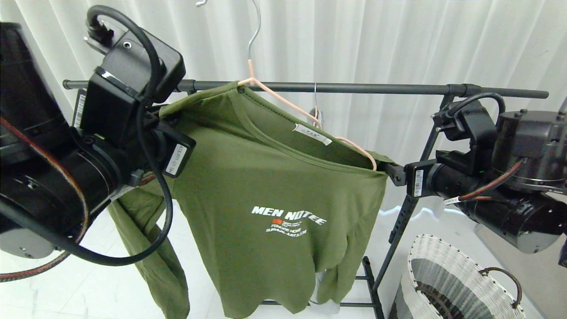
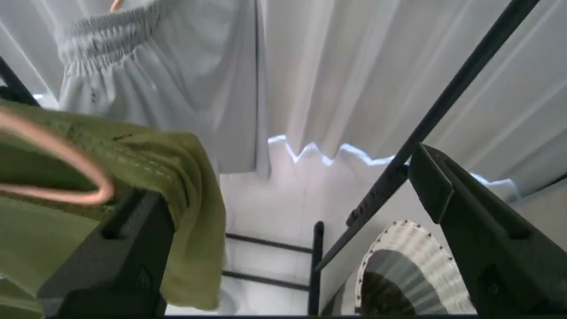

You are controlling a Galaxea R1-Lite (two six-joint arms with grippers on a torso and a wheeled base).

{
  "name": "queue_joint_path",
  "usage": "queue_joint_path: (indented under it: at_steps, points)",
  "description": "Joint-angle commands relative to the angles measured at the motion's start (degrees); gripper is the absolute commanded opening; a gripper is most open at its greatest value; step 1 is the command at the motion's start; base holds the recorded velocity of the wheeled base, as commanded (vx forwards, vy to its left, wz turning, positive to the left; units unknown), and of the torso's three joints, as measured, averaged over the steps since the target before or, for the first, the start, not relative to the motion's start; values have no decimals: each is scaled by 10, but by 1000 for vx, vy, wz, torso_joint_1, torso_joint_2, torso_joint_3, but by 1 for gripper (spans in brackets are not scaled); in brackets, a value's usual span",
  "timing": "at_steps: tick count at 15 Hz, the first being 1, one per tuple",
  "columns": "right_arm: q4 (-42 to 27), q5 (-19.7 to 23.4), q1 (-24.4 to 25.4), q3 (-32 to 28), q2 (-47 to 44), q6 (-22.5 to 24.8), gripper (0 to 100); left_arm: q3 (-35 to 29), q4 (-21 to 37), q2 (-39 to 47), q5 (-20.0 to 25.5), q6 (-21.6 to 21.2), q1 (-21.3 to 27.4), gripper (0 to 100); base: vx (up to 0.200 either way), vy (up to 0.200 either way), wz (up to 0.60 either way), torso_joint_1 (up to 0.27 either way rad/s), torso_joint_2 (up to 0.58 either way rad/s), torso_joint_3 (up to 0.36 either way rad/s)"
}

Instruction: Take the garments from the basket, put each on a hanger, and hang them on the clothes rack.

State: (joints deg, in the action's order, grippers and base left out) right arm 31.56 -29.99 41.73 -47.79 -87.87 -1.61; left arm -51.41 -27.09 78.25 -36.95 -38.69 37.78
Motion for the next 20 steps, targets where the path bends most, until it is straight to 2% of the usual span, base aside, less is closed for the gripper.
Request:
queue_joint_path:
  at_steps: [1,5,7,9,10,13,15,20]
  points:
    - [-1,0,0,-2,15,1,100,32,-24,-3,-1,-10,-14,0,0,0,0,0,0,0]
    - [-1,3,1,-6,31,24,100,78,-64,1,-1,-24,-18,0,0,0,0,0,0,0]
    - [-26,6,11,-11,49,24,100,88,-71,1,-1,-24,-28,0,0,0,0,0,0,0]
    - [-73,65,34,-17,89,25,100,95,-100,11,-1,-24,-30,0,0,0,0,0,0,0]
    - [-75,77,36,-19,94,26,100,97,-107,14,-1,-24,-30,0,0,0,0,0,0,0]
    - [-91,90,113,-22,114,33,100,105,-158,35,-2,-17,-29,0,0,0,0,0,0,0]
    - [-97,99,138,-24,114,33,100,106,-174,41,-1,-16,-27,0,0,0,0,0,0,0]
    - [-140,166,131,-59,100,47,100,106,-180,39,1,24,2,0,0,0,0,0,0,0]
